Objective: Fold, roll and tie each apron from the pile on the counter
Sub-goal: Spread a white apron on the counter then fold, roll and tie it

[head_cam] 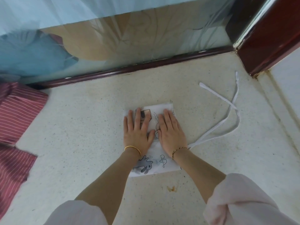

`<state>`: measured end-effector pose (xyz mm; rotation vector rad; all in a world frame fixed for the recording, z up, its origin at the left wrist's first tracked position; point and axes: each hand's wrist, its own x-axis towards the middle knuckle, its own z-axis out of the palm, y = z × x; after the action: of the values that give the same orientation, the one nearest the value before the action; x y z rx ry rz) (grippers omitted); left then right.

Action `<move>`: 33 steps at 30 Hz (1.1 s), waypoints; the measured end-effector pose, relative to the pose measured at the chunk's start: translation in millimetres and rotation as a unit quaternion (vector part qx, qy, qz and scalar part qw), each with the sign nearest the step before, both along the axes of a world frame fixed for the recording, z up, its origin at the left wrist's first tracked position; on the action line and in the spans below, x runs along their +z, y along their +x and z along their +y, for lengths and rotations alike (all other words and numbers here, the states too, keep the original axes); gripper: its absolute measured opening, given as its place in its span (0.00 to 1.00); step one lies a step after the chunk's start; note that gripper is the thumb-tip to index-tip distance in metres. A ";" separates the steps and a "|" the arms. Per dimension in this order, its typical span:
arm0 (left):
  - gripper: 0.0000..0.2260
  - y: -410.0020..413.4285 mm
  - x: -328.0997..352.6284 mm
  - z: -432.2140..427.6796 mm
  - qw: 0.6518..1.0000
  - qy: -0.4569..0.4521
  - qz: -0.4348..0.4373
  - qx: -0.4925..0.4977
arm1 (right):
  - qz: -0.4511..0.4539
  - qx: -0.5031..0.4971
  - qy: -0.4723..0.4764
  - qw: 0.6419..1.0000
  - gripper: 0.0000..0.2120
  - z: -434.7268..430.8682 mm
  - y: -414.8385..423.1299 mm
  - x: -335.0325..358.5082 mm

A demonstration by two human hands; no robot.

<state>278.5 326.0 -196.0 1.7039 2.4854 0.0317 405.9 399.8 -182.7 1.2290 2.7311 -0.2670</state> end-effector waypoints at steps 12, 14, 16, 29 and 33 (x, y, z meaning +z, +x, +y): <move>0.20 26.7 45.5 -45.1 0.991 0.085 -0.057 0.083 | 0.140 0.022 0.007 0.990 0.22 -12.5 10.4 37.1; 0.20 38.0 41.3 -52.4 0.990 0.072 -0.088 0.087 | 0.183 0.050 0.021 0.982 0.18 -33.6 20.8 32.1; 0.22 43.7 30.0 -57.5 0.992 0.044 -0.089 0.072 | 0.132 0.061 -0.003 0.989 0.22 -53.4 29.8 21.0; 0.22 25.9 24.6 -62.8 0.997 0.004 -0.078 0.024 | 0.044 0.064 -0.045 0.996 0.28 -56.1 39.0 11.8; 0.20 -5.6 60.9 -16.8 0.989 0.029 -0.127 0.070 | 0.101 0.038 -0.085 0.990 0.16 -30.6 25.6 39.1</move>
<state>272.8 309.2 -135.1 1.4386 2.4272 0.3154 431.6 369.2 -143.6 1.1044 2.8441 -0.6337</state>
